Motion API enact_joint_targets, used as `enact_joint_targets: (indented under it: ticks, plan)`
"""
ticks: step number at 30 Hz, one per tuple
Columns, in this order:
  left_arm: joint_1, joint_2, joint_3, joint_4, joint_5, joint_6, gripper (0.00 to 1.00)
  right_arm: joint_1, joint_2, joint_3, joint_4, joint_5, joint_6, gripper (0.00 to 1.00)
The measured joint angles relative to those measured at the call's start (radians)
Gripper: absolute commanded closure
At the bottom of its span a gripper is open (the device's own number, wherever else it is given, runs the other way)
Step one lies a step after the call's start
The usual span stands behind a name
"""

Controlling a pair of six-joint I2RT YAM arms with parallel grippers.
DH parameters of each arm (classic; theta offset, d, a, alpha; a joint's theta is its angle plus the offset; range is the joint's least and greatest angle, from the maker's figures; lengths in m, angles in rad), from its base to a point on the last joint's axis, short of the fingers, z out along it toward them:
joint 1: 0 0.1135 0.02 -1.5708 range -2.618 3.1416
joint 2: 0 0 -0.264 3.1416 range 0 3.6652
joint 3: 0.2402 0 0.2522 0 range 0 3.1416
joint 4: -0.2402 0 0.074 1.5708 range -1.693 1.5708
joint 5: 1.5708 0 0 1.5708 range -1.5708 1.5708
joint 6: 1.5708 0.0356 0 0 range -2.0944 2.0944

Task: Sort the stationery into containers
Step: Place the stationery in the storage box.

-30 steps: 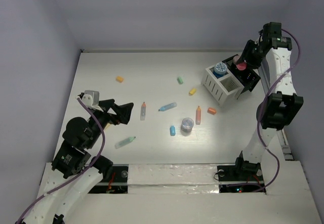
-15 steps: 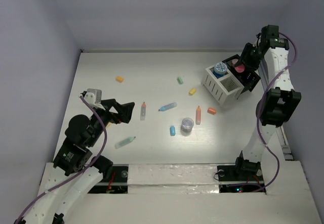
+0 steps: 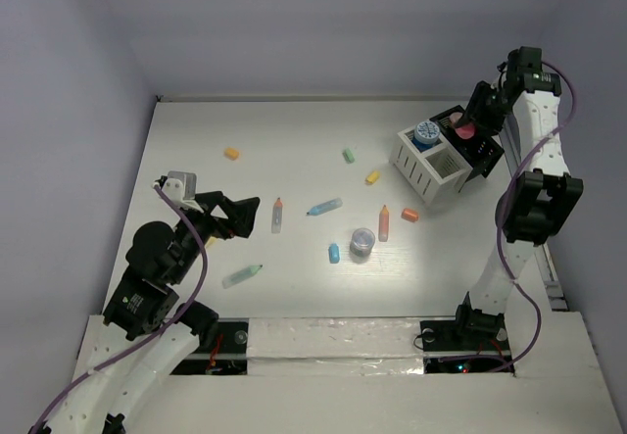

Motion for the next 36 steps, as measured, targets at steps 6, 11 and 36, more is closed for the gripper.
enact_joint_targets:
  ticks: [6, 11, 36]
  plan:
    - [0.003, 0.000, 0.000, 0.000, 0.000, 0.000, 0.01, -0.002, 0.015, 0.019, -0.010, -0.005, -0.002, 0.67]
    - [0.009, 0.000, 0.000, 0.000, 0.000, 0.000, 0.01, -0.002, 0.038, 0.066, -0.019, -0.016, -0.002, 0.59]
    - [0.019, 0.015, 0.000, 0.000, 0.001, 0.000, 0.01, -0.002, 0.005, -0.009, 0.116, -0.033, 0.048, 0.30]
